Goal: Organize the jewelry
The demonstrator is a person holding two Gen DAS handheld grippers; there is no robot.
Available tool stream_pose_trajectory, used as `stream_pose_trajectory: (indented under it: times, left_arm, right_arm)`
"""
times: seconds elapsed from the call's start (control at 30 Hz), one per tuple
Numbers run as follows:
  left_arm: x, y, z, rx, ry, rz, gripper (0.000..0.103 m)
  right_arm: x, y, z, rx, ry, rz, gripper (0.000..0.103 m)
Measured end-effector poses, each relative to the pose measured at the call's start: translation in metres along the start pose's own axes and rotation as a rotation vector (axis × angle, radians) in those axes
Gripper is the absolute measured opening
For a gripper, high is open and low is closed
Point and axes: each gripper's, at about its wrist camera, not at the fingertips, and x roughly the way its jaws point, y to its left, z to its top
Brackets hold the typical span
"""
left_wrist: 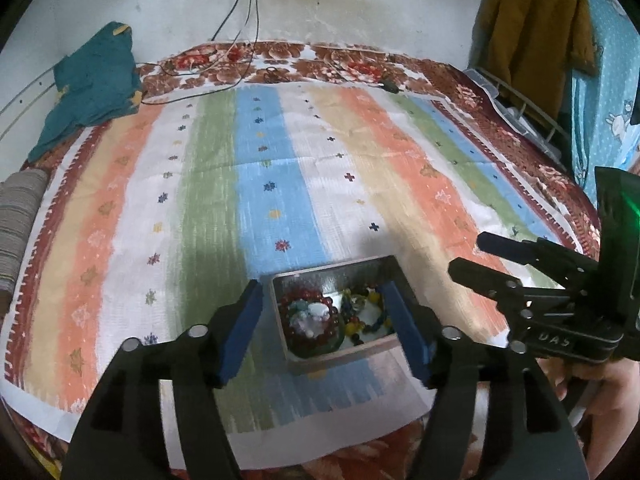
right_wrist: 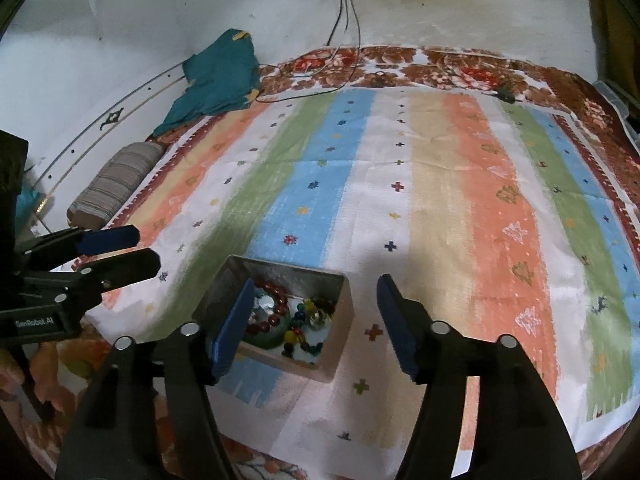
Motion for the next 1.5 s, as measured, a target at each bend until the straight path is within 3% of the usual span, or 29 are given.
stream_pose_trajectory:
  times: [0.1,0.23,0.4,0.57,1.03,1.5]
  left_arm:
    - [-0.005,-0.002,-0.007,0.006,-0.002,0.004,0.083]
    - [-0.007,-0.007,-0.014,0.022,0.000,0.009,0.089]
    - [-0.011,-0.010,-0.020,0.036,-0.008,0.006,0.097]
    - [-0.013,-0.010,-0.026,0.033,-0.003,0.026,0.097]
    - [-0.021,-0.012,-0.030,0.045,-0.032,0.042,0.097]
    - [-0.022,-0.021,-0.030,0.088,-0.061,0.081,0.097]
  right_arm:
    - [-0.008,-0.002,-0.006,-0.007,-0.014,-0.017,0.071]
    - [-0.024,-0.007,-0.012,0.014,-0.063,-0.015,0.082]
    - [-0.031,-0.010,-0.021,-0.004,-0.063,-0.029,0.090]
    - [-0.037,-0.010,-0.027,-0.005,-0.072,-0.022,0.096]
    - [-0.039,0.005,-0.033,-0.081,-0.061,-0.037,0.096]
    - [-0.044,0.008,-0.039,-0.081,-0.075,-0.055,0.096]
